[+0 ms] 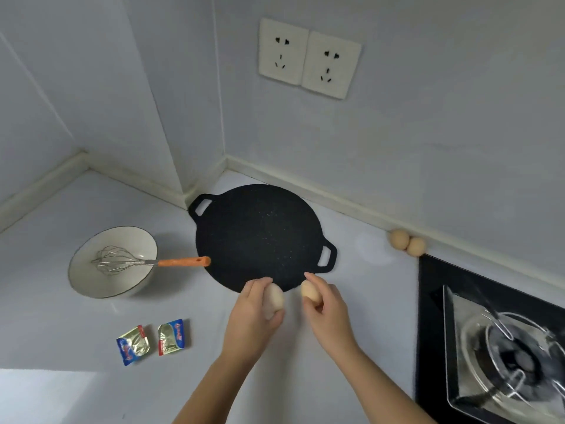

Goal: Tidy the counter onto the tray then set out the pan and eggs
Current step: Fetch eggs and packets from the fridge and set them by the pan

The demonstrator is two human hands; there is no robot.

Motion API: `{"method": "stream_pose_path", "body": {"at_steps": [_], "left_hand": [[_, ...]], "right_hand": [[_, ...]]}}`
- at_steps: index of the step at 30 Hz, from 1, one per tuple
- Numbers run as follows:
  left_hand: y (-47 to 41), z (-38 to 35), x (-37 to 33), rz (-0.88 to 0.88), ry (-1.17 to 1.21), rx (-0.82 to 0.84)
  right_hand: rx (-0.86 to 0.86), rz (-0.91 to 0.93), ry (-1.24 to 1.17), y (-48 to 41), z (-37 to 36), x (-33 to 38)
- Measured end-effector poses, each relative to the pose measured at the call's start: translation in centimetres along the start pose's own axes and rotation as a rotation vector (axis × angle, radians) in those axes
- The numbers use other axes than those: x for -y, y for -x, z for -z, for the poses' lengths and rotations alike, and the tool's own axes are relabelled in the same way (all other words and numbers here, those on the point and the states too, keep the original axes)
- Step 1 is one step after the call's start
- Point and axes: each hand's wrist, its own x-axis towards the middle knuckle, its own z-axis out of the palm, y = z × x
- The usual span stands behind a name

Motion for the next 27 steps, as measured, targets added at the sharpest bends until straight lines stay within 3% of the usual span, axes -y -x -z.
{"method": "stream_pose_path", "body": {"at_steps": [12,22,27], "left_hand": [[-9.1,-11.5,-8.9,-0.283,-0.099,0.137],[-14.5,-15.0,-11.0,-0.260,-0.203,0.201],[-15.2,-15.6,-11.1,-0.249,-0.223,0.218]], "right_hand": [[-0.098,-0.072,0.171,-7.5,10.6,-4.7],[-0.099,-0.091,0.413,-12.4,12.4,-6.0],[-0.201,-0.115,0.302,-12.7,12.1,-6.9]]}}
